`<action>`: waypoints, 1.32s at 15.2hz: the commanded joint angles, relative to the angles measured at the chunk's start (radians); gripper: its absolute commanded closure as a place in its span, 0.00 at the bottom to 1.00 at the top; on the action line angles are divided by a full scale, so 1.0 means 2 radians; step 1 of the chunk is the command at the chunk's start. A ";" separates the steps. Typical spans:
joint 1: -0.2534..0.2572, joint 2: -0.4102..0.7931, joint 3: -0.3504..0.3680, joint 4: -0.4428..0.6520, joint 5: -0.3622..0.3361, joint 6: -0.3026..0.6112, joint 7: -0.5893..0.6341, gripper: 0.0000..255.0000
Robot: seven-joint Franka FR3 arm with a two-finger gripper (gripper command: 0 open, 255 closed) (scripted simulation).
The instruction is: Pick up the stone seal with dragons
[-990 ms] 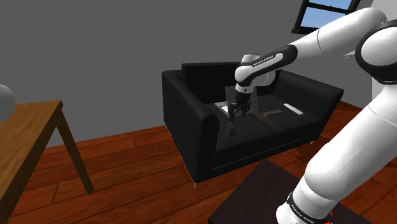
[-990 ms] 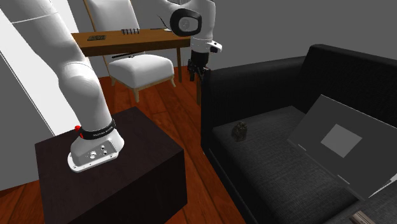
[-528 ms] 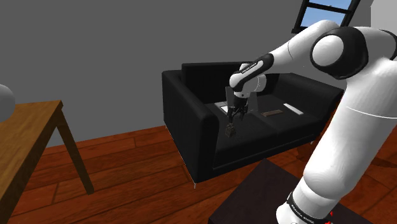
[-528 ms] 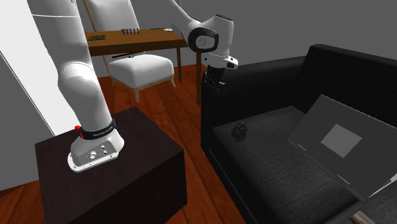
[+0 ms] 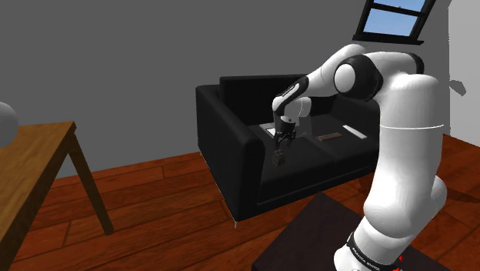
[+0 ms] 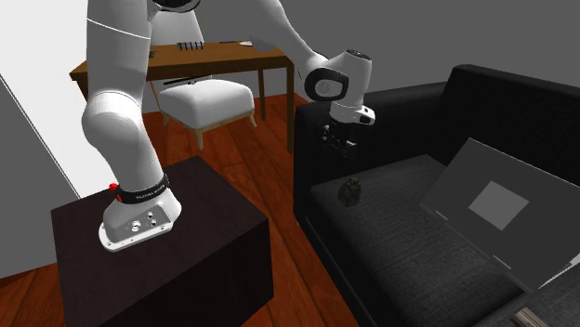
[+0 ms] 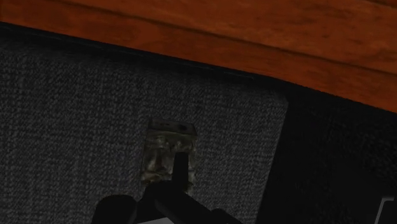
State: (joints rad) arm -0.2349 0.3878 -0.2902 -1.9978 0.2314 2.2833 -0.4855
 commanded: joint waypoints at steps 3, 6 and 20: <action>-0.028 0.079 0.007 0.077 0.023 -0.002 -0.025 0.00; -0.050 0.137 0.014 0.142 0.033 -0.010 -0.036 0.00; -0.056 0.174 0.023 0.147 0.044 0.020 -0.044 1.00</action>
State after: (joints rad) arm -0.3470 0.7349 -0.2433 -1.7027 0.3202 2.3221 -0.5740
